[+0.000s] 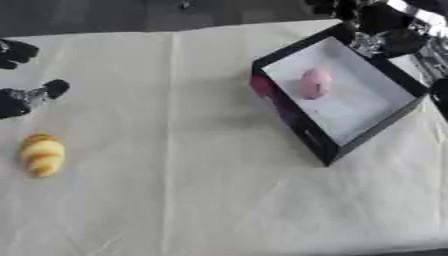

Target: Pick up the objects with one hand, pass them to the other hand, and then place them into the box on the other side of the table.

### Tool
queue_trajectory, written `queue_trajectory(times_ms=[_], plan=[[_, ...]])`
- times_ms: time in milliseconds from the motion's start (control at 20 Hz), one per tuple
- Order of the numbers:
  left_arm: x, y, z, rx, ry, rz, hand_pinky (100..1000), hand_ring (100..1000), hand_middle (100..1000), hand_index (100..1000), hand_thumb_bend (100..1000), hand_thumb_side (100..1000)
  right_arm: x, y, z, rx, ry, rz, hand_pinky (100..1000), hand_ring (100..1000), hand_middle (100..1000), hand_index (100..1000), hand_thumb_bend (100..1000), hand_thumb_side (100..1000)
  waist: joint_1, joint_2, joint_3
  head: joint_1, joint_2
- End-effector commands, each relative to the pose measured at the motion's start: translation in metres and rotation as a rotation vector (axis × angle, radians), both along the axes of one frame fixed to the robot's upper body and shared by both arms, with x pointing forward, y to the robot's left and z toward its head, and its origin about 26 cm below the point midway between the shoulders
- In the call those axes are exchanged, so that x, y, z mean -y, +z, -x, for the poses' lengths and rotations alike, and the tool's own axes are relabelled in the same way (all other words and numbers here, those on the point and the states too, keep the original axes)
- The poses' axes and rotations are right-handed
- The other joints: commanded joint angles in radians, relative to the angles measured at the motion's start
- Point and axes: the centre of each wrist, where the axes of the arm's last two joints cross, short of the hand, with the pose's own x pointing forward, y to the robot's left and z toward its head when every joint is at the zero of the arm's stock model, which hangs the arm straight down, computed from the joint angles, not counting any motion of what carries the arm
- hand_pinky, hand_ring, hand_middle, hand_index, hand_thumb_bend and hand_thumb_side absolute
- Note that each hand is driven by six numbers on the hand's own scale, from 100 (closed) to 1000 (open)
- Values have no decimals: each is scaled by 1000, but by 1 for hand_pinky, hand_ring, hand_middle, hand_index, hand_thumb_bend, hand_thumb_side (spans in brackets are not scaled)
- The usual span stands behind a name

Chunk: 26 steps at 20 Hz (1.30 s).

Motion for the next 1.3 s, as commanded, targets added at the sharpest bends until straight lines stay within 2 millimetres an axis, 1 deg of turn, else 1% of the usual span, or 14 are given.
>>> queue_trajectory(times_ms=[50, 350, 600, 800, 900, 1050, 1300], plan=[[-24, 18, -4, -28, 22, -22, 841, 798, 720, 792, 718, 572, 2, 24, 6, 27, 11, 24, 1000, 998, 1000, 1000, 100, 370, 15, -38, 1, 10, -3], [-42, 27, -4, -166, -19, -112, 856, 812, 731, 800, 744, 544, -1, 28, 8, 34, 18, 10, 1000, 988, 1000, 1000, 100, 377, 18, -39, 3, 26, -3], [-55, 32, 1, -269, -45, -181, 862, 819, 738, 804, 760, 525, 0, 28, 8, 34, 5, 7, 1000, 986, 1000, 1000, 100, 388, 21, -36, 2, 36, -3], [-67, 31, 6, -332, -34, -225, 869, 826, 744, 808, 783, 471, 0, 29, 9, 34, 2, 4, 1000, 981, 1000, 1000, 100, 387, 22, -34, 0, 55, -3], [-79, 31, 8, -354, -3, -251, 872, 829, 747, 809, 789, 445, 0, 29, 10, 34, 2, 4, 1000, 981, 1000, 1000, 100, 387, 23, -34, 0, 69, -3], [-101, 29, 10, -383, 68, -280, 875, 832, 749, 811, 796, 410, 1, 29, 10, 33, -1, 4, 1000, 979, 1000, 1000, 100, 388, 24, -32, 1, 89, -3], [-138, 30, 14, -381, 200, -302, 873, 830, 744, 804, 790, 394, 1, 28, 11, 36, -2, 4, 1000, 977, 1000, 1000, 100, 387, 22, -29, 3, 114, -3]])
